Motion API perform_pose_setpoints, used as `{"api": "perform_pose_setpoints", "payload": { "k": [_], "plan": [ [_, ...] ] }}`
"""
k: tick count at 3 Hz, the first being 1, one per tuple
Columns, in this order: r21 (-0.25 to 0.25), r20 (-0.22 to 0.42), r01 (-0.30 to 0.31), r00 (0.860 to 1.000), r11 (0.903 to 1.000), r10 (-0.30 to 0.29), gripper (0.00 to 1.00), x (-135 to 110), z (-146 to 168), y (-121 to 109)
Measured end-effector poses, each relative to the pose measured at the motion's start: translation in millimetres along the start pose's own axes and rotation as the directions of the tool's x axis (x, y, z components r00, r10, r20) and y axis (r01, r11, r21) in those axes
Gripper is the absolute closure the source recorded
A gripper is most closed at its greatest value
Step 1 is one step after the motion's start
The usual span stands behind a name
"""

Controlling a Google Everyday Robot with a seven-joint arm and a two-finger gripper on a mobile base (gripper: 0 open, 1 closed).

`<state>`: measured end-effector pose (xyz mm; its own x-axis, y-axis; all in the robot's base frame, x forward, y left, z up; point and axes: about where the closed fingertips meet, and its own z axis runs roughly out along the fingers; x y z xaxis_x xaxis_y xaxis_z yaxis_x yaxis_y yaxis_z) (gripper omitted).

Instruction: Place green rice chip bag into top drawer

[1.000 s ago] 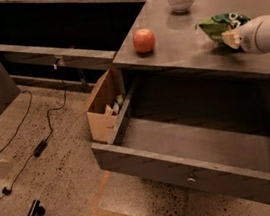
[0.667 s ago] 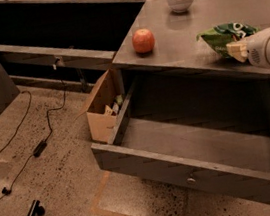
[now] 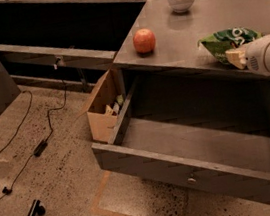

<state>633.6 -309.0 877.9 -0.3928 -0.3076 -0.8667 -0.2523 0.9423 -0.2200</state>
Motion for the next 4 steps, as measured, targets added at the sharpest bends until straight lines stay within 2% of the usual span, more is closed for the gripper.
{"api": "perform_pose_setpoints", "payload": {
  "k": [1, 2, 3, 4],
  "plan": [
    [-0.032, -0.034, 0.013, 0.999, 0.9994, -0.014, 1.0, 10, -19, 10],
    [-0.087, -0.099, 0.037, 0.994, 0.9955, -0.045, 1.0, 33, -61, 30],
    [-0.131, -0.177, 0.085, 0.978, 0.9878, -0.108, 1.0, 68, -102, 45],
    [-0.174, -0.261, 0.091, 0.956, 0.9806, -0.135, 1.0, 105, -124, 59]
  ]
}}
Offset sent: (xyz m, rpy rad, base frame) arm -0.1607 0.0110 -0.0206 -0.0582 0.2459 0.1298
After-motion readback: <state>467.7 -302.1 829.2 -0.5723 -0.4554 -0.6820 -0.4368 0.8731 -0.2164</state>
